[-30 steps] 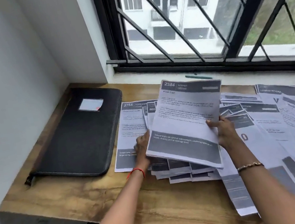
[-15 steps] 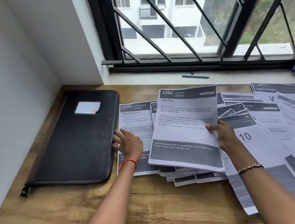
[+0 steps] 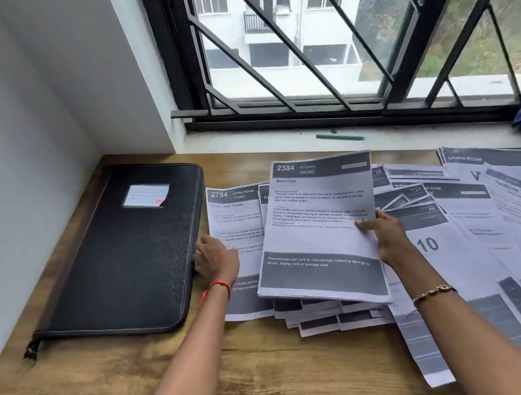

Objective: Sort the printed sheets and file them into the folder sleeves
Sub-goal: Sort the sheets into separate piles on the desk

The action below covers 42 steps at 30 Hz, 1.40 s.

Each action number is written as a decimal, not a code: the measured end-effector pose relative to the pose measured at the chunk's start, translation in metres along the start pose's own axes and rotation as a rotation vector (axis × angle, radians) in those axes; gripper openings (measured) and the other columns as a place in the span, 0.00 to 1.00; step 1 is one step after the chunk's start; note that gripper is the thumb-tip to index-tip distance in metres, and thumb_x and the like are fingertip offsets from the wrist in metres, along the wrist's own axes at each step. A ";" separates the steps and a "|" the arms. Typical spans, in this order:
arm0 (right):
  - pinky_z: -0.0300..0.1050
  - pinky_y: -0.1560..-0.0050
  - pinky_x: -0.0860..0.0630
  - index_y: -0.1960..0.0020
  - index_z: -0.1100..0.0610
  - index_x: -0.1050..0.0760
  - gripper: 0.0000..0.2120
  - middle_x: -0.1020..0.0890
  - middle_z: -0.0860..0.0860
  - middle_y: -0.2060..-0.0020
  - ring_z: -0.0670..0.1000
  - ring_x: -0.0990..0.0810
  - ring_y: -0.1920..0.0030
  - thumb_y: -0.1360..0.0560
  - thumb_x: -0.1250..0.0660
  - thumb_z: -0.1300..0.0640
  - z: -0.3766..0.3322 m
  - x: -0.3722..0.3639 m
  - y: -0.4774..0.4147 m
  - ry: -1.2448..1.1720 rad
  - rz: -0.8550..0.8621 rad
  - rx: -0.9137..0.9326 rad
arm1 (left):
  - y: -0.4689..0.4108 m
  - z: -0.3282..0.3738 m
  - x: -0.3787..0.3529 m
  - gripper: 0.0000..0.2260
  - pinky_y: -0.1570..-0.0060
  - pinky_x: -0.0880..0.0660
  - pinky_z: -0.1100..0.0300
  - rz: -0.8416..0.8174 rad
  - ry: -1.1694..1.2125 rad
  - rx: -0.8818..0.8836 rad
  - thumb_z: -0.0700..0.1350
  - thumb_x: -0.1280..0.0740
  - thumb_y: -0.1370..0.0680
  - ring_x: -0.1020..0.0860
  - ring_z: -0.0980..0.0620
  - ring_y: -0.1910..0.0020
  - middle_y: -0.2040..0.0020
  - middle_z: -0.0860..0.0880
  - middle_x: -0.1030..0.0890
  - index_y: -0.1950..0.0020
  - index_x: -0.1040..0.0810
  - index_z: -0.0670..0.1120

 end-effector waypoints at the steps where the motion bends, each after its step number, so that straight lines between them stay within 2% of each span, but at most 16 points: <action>1: 0.55 0.50 0.23 0.42 0.64 0.26 0.19 0.20 0.58 0.56 0.56 0.22 0.61 0.31 0.37 0.77 0.000 0.001 -0.001 -0.001 0.000 -0.001 | -0.002 0.000 0.003 0.17 0.44 0.31 0.47 0.011 0.056 -0.020 0.42 0.33 0.24 0.29 0.35 0.39 0.38 0.35 0.28 0.39 0.31 0.35; 4: 0.56 0.45 0.25 0.41 0.64 0.26 0.20 0.20 0.57 0.57 0.56 0.22 0.61 0.31 0.36 0.77 0.001 0.005 -0.003 -0.007 0.007 -0.009 | -0.008 -0.001 0.013 0.07 0.61 0.32 0.52 0.056 0.225 -0.055 0.37 0.37 0.22 0.24 0.33 0.51 0.51 0.32 0.22 0.54 0.25 0.33; 6: 0.57 0.44 0.25 0.40 0.65 0.26 0.20 0.20 0.58 0.54 0.56 0.21 0.60 0.30 0.36 0.76 0.000 0.008 -0.005 -0.016 0.006 -0.011 | -0.010 0.007 0.024 0.14 0.66 0.38 0.56 0.095 0.296 -0.120 0.34 0.38 0.23 0.25 0.33 0.60 0.61 0.32 0.24 0.69 0.32 0.37; 7: 0.58 0.43 0.25 0.40 0.65 0.26 0.20 0.20 0.59 0.53 0.57 0.21 0.59 0.30 0.36 0.76 0.000 0.009 -0.005 -0.026 0.002 -0.011 | -0.011 0.010 0.032 0.17 0.66 0.39 0.57 0.124 0.310 -0.148 0.33 0.38 0.23 0.26 0.33 0.61 0.63 0.32 0.24 0.72 0.34 0.39; 10: 0.55 0.48 0.21 0.41 0.65 0.26 0.20 0.20 0.59 0.52 0.54 0.19 0.63 0.30 0.36 0.76 -0.002 0.011 -0.005 -0.049 -0.002 -0.002 | -0.014 0.019 0.059 0.10 0.66 0.37 0.55 0.242 0.358 -0.200 0.34 0.38 0.23 0.25 0.34 0.59 0.61 0.33 0.21 0.64 0.24 0.34; 12: 0.51 0.54 0.20 0.41 0.65 0.26 0.19 0.20 0.58 0.53 0.53 0.19 0.65 0.30 0.36 0.76 -0.005 0.012 -0.004 -0.064 -0.005 0.010 | -0.018 0.020 0.078 0.09 0.64 0.34 0.53 0.339 0.397 -0.204 0.35 0.39 0.23 0.25 0.35 0.59 0.60 0.34 0.21 0.60 0.23 0.35; 17: 0.54 0.48 0.24 0.40 0.65 0.26 0.20 0.20 0.58 0.53 0.56 0.21 0.59 0.30 0.36 0.76 -0.008 0.013 -0.004 -0.100 -0.008 0.016 | -0.017 0.005 0.133 0.11 0.54 0.29 0.53 0.609 0.568 -0.142 0.37 0.41 0.22 0.23 0.37 0.52 0.51 0.34 0.19 0.49 0.21 0.33; 21: 0.55 0.47 0.24 0.39 0.66 0.26 0.21 0.21 0.60 0.48 0.57 0.21 0.58 0.31 0.36 0.76 -0.012 0.017 -0.005 -0.103 -0.006 0.029 | -0.019 -0.032 0.161 0.11 0.55 0.30 0.54 0.767 0.757 0.019 0.37 0.40 0.24 0.22 0.40 0.54 0.51 0.34 0.19 0.51 0.22 0.31; 24: 0.53 0.50 0.23 0.39 0.66 0.26 0.21 0.21 0.60 0.48 0.57 0.21 0.59 0.31 0.36 0.76 -0.015 0.019 -0.004 -0.093 -0.009 0.035 | -0.042 -0.064 0.150 0.11 0.58 0.26 0.56 0.707 1.022 0.167 0.36 0.38 0.26 0.25 0.51 0.60 0.50 0.36 0.19 0.50 0.20 0.31; 26: 0.51 0.54 0.22 0.40 0.65 0.26 0.20 0.19 0.57 0.54 0.56 0.21 0.60 0.31 0.36 0.76 -0.016 0.018 -0.003 -0.079 -0.011 0.037 | -0.045 -0.067 0.144 0.11 0.57 0.25 0.60 0.655 1.052 0.164 0.36 0.37 0.26 0.26 0.53 0.59 0.50 0.40 0.18 0.48 0.20 0.33; 28: 0.49 0.56 0.21 0.40 0.65 0.26 0.21 0.18 0.55 0.58 0.56 0.20 0.60 0.31 0.36 0.76 -0.016 0.015 -0.003 -0.062 -0.026 0.037 | -0.037 -0.048 0.137 0.10 0.60 0.30 0.64 0.579 0.975 0.080 0.36 0.37 0.25 0.26 0.53 0.58 0.54 0.45 0.20 0.48 0.20 0.32; 30: 0.48 0.57 0.21 0.40 0.65 0.26 0.21 0.18 0.54 0.59 0.56 0.20 0.60 0.31 0.36 0.76 -0.016 0.009 -0.002 -0.043 -0.051 0.038 | -0.022 -0.023 0.124 0.09 0.64 0.35 0.64 0.518 0.871 -0.034 0.35 0.37 0.24 0.29 0.53 0.59 0.59 0.43 0.22 0.51 0.21 0.30; 33: 0.48 0.57 0.21 0.44 0.64 0.24 0.17 0.19 0.58 0.54 0.56 0.20 0.60 0.31 0.36 0.76 -0.015 0.000 0.000 -0.009 -0.087 0.046 | 0.004 0.015 0.095 0.07 0.68 0.39 0.62 0.426 0.790 -0.197 0.35 0.36 0.24 0.31 0.52 0.63 0.61 0.33 0.20 0.57 0.22 0.31; 36: 0.47 0.61 0.20 0.44 0.65 0.25 0.17 0.20 0.60 0.51 0.57 0.20 0.60 0.31 0.37 0.76 -0.015 -0.005 0.002 -0.003 -0.120 0.039 | 0.026 0.047 0.052 0.09 0.71 0.40 0.61 0.256 0.702 -0.331 0.36 0.36 0.23 0.33 0.52 0.68 0.68 0.38 0.24 0.62 0.24 0.35; 39: 0.48 0.58 0.21 0.39 0.66 0.27 0.21 0.18 0.58 0.55 0.58 0.20 0.58 0.31 0.37 0.76 -0.015 0.000 0.001 0.015 -0.118 0.041 | 0.037 0.059 0.010 0.12 0.68 0.42 0.56 0.150 0.599 -0.364 0.39 0.36 0.22 0.33 0.48 0.70 0.71 0.41 0.27 0.66 0.27 0.39; 42: 0.52 0.55 0.19 0.42 0.66 0.25 0.19 0.15 0.54 0.64 0.60 0.17 0.58 0.31 0.38 0.77 -0.016 0.006 -0.002 -0.006 -0.135 0.047 | 0.040 0.061 -0.017 0.12 0.66 0.39 0.58 0.066 0.634 -0.306 0.39 0.36 0.22 0.34 0.51 0.68 0.69 0.45 0.28 0.66 0.27 0.39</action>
Point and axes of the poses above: each hand's wrist, its own y-axis away from the middle knuckle, its own x-axis out of the back of the hand, z = x × y, the point moved 10 cm from there along -y, towards the middle knuckle
